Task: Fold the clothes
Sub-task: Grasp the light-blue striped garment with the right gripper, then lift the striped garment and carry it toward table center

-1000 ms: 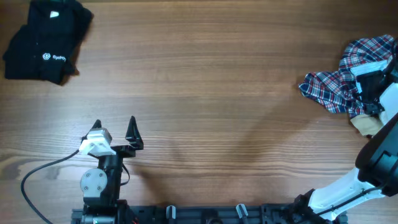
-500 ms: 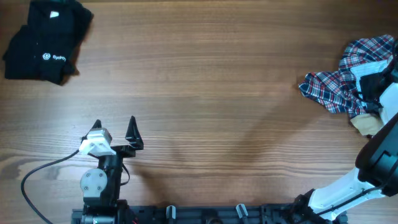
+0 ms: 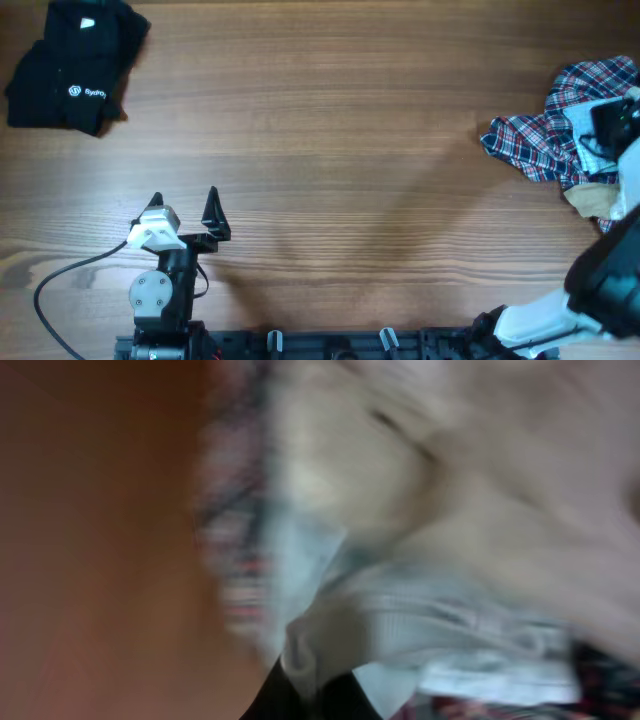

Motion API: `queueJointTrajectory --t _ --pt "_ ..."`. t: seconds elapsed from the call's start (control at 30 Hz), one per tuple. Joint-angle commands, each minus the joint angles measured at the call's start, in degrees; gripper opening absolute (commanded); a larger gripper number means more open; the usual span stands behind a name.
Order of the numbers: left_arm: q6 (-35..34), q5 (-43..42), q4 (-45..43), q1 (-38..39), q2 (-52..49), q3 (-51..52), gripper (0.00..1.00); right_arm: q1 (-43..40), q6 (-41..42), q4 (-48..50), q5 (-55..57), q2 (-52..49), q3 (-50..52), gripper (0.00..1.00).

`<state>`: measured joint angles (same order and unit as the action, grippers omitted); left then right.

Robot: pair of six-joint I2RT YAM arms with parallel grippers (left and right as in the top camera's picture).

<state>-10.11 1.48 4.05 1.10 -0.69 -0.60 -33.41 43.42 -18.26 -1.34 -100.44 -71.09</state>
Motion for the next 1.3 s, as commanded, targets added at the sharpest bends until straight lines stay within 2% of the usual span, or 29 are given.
queueJointTrajectory --t 0.0,0.2,0.37,0.8,1.03,1.27 --pt "0.90 0.55 -0.09 -0.26 0.52 0.26 1.00 0.52 -1.20 1.60 -12.02 9.88 -1.46 0.04" --pt "0.90 0.55 -0.07 -0.26 0.52 0.26 1.00 4.98 -1.25 1.64 -20.85 19.12 -1.46 0.04" --pt "0.90 0.55 -0.09 -0.26 0.52 0.26 1.00 12.66 -1.42 2.14 -21.66 22.01 -1.46 0.04" --pt "0.90 0.55 -0.09 -0.26 0.52 0.26 1.00 39.10 -1.88 4.39 -22.73 22.23 -1.46 0.04" --pt "0.92 0.55 -0.07 -0.26 0.52 0.26 1.00 55.36 -0.63 9.38 -22.69 20.35 -1.44 0.04" --pt "0.90 0.55 -0.09 -0.26 0.52 0.26 1.00 61.90 5.35 18.08 -23.12 16.46 -1.44 0.04"
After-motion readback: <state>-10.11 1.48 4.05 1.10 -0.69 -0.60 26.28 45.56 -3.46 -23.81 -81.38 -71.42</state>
